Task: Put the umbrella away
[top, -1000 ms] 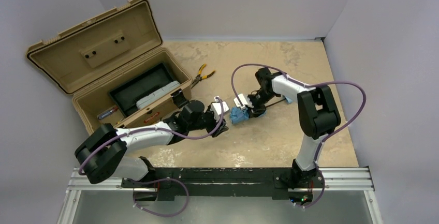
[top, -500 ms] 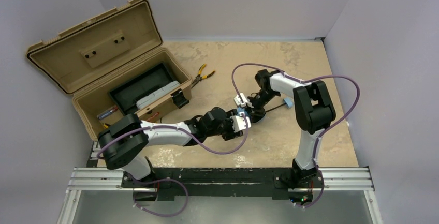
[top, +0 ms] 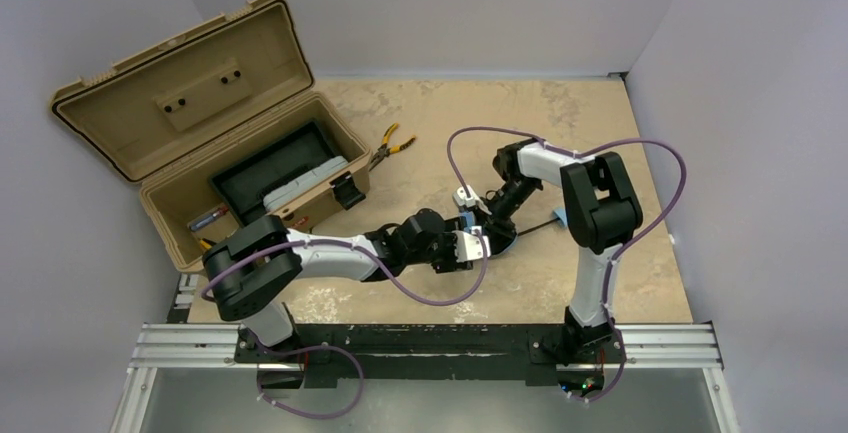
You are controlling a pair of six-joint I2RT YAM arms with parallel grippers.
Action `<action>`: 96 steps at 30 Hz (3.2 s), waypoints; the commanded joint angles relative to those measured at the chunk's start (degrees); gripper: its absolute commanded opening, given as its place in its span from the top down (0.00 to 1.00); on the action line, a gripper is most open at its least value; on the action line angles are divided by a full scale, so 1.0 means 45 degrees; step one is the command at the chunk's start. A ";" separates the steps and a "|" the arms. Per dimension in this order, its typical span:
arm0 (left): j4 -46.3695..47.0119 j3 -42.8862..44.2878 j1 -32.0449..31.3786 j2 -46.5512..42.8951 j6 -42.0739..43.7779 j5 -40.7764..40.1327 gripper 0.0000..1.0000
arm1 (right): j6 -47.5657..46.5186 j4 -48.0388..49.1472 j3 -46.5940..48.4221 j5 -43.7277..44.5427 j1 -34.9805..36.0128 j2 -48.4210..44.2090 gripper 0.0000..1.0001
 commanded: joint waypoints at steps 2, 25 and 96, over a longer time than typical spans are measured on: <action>0.0042 0.0660 -0.0113 0.0606 -0.0105 0.0912 0.44 | 0.0945 0.0302 -0.1357 0.3349 0.0220 0.1550 0.98; -0.1455 0.0701 -0.0099 0.3846 -0.1808 0.0566 0.82 | 0.0886 0.0568 -0.0439 0.1375 -0.0826 0.0514 0.75; -0.6305 0.5322 0.2953 0.7119 -0.3825 0.6247 1.00 | -0.2403 0.7823 -0.8153 0.2736 -0.0822 -0.9623 0.21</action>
